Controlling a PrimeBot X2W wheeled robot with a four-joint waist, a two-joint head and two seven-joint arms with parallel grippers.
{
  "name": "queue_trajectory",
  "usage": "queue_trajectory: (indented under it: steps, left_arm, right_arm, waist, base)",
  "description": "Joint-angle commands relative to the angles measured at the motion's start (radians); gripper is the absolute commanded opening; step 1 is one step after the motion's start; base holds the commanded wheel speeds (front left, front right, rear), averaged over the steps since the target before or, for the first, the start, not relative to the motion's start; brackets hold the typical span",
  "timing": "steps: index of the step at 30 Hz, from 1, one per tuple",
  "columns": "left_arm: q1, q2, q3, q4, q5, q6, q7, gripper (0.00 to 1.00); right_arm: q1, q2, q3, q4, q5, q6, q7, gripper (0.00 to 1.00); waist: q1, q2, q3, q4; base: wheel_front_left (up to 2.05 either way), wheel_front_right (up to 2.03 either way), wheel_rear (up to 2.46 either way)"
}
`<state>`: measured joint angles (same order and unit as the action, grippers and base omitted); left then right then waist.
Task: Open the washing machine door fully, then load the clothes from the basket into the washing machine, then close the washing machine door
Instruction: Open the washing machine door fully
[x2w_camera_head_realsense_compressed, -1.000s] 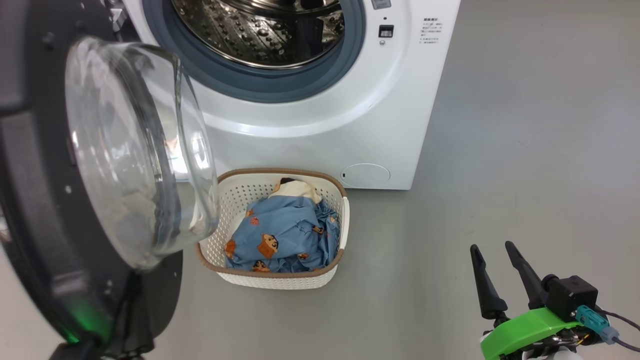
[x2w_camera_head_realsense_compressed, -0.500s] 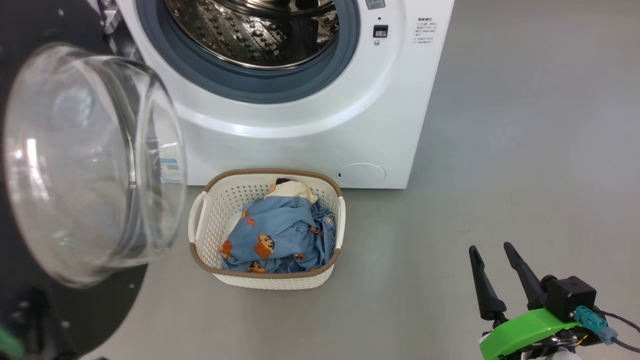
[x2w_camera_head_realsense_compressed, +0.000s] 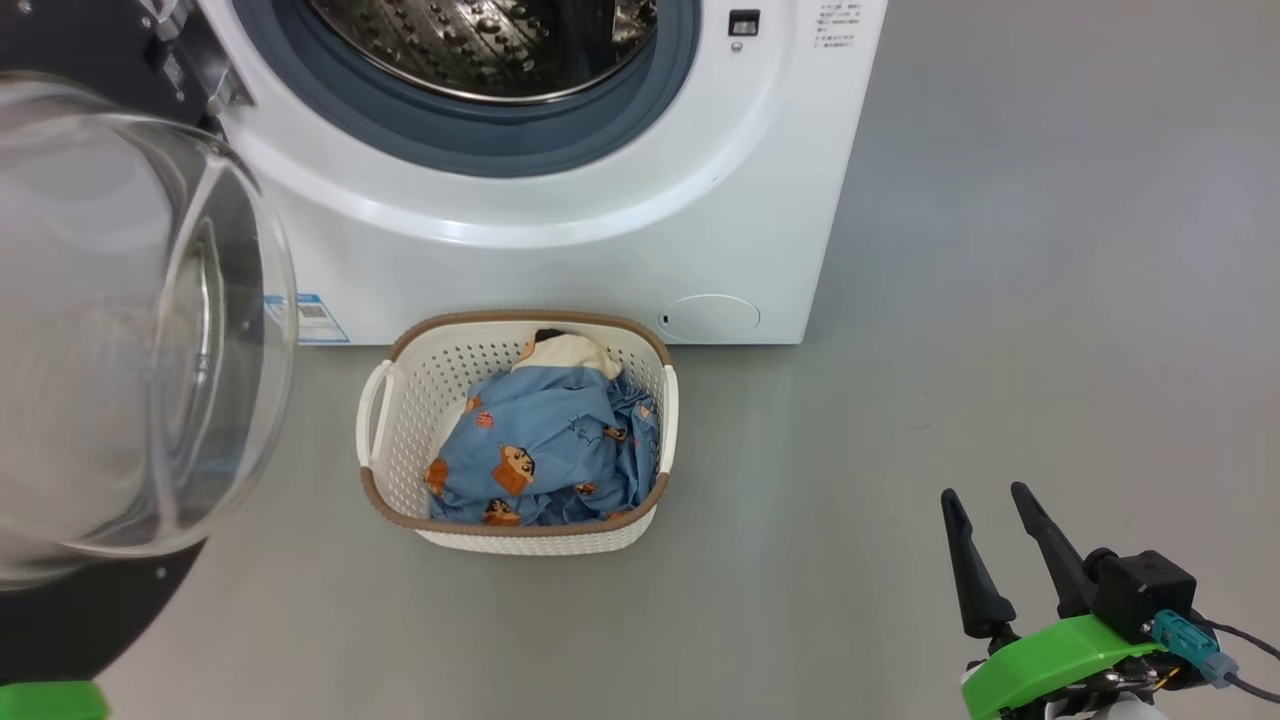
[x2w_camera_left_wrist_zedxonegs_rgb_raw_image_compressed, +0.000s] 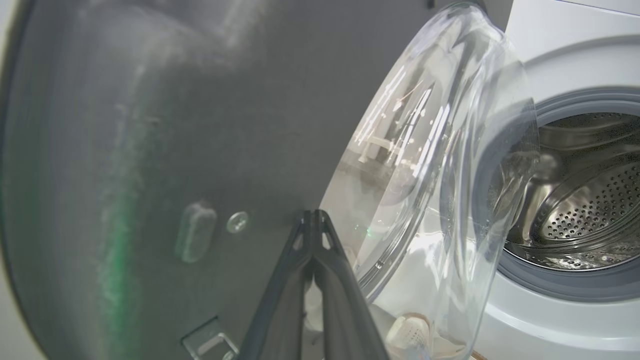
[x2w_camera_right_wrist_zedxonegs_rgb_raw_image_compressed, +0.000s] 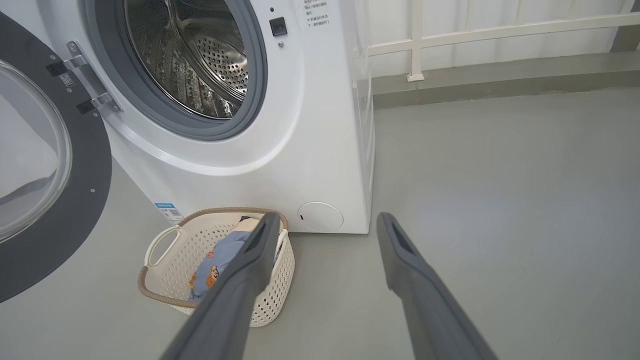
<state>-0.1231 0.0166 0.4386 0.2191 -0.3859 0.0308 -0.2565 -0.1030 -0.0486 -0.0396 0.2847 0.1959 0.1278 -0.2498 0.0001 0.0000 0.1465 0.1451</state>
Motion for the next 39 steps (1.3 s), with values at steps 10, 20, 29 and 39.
queue_trajectory:
  steps: [10,20,29,39]
  left_arm:
    - [-0.142,0.056,0.221,0.081,0.041,-0.068,-0.005,0.00]
    - [-0.229,0.077,0.304,0.164,0.122,-0.111,-0.005,0.00]
    - [-0.272,0.095,0.364,0.216,0.168,-0.131,-0.005,0.00]
    - [-0.266,0.078,0.374,0.192,0.210,-0.154,-0.005,0.00]
  right_arm:
    - [-0.032,-0.002,0.021,-0.034,-0.007,0.003,-0.012,1.00]
    - [-0.046,-0.002,0.022,-0.029,-0.009,0.003,-0.012,1.00]
    - [-0.051,-0.002,0.020,-0.023,-0.010,0.003,-0.012,1.00]
    - [-0.049,-0.002,0.017,-0.022,-0.001,0.003,-0.012,1.00]
  waist:
    - [-0.0001,0.0000,0.040,-0.002]
    - [-0.0001,0.0000,0.054,-0.005]
    - [-0.0001,0.0000,0.054,-0.012]
    - [-0.0001,0.0000,0.042,-0.005]
  base:
    - [0.00,0.00,0.00]
    - [0.00,0.00,0.00]
    - [0.00,0.00,0.00]
    - [0.00,0.00,0.00]
